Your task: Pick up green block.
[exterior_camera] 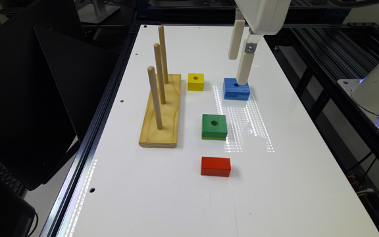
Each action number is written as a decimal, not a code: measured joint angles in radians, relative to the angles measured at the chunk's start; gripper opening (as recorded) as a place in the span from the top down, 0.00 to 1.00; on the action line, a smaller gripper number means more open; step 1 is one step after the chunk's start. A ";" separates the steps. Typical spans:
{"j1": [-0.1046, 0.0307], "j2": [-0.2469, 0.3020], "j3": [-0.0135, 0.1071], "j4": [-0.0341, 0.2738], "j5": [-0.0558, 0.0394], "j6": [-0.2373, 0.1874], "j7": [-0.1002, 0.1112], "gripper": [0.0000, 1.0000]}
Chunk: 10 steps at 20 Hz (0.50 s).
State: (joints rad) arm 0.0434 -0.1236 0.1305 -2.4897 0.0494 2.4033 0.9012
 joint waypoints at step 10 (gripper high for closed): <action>0.000 0.011 0.019 0.020 0.0000 0.000 0.019 0.00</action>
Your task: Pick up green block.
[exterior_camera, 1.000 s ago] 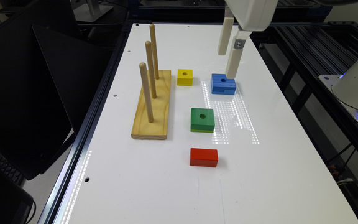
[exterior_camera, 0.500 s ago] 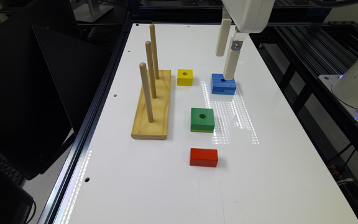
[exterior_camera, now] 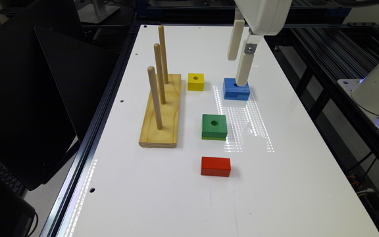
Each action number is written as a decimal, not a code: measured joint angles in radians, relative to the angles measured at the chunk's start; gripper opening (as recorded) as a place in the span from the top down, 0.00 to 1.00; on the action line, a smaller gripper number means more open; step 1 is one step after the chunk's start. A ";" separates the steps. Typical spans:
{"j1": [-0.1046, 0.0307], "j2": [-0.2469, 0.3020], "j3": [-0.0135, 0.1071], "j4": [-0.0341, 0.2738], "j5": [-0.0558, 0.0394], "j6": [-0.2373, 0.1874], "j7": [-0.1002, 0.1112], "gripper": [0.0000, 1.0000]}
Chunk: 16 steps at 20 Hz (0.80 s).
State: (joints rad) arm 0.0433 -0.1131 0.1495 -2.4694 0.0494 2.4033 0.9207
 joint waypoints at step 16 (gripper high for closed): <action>0.000 0.066 0.001 0.024 0.0000 0.025 0.001 0.00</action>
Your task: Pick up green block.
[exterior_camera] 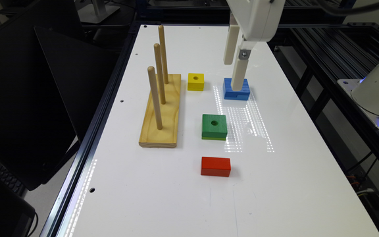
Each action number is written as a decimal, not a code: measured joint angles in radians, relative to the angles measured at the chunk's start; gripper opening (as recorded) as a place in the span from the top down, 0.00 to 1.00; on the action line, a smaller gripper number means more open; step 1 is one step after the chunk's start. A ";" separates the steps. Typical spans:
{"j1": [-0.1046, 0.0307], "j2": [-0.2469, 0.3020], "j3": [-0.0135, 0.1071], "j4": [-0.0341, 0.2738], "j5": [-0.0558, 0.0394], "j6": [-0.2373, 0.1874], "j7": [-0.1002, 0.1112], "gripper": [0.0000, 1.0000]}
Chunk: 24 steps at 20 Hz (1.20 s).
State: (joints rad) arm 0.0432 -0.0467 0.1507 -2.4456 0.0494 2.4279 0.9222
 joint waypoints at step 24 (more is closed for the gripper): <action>0.000 0.067 0.000 0.006 0.0000 0.065 0.000 0.00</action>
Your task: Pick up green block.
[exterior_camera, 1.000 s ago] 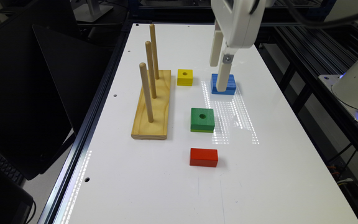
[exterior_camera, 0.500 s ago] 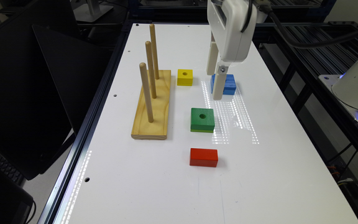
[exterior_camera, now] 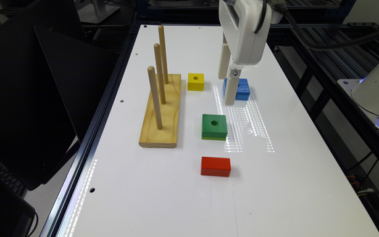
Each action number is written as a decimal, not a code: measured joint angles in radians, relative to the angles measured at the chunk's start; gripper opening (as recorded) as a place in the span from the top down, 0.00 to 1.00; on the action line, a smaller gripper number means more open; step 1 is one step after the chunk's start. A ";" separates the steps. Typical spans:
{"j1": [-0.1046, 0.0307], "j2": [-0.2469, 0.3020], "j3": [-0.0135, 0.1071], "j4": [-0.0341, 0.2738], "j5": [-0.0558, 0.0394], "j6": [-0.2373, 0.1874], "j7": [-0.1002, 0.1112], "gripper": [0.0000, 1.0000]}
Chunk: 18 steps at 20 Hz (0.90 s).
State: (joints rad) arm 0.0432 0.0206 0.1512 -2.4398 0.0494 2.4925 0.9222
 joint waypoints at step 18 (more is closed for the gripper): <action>0.000 0.107 0.000 0.001 -0.0002 0.101 0.000 0.00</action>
State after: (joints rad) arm 0.0432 0.1273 0.1512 -2.4383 0.0492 2.5934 0.9222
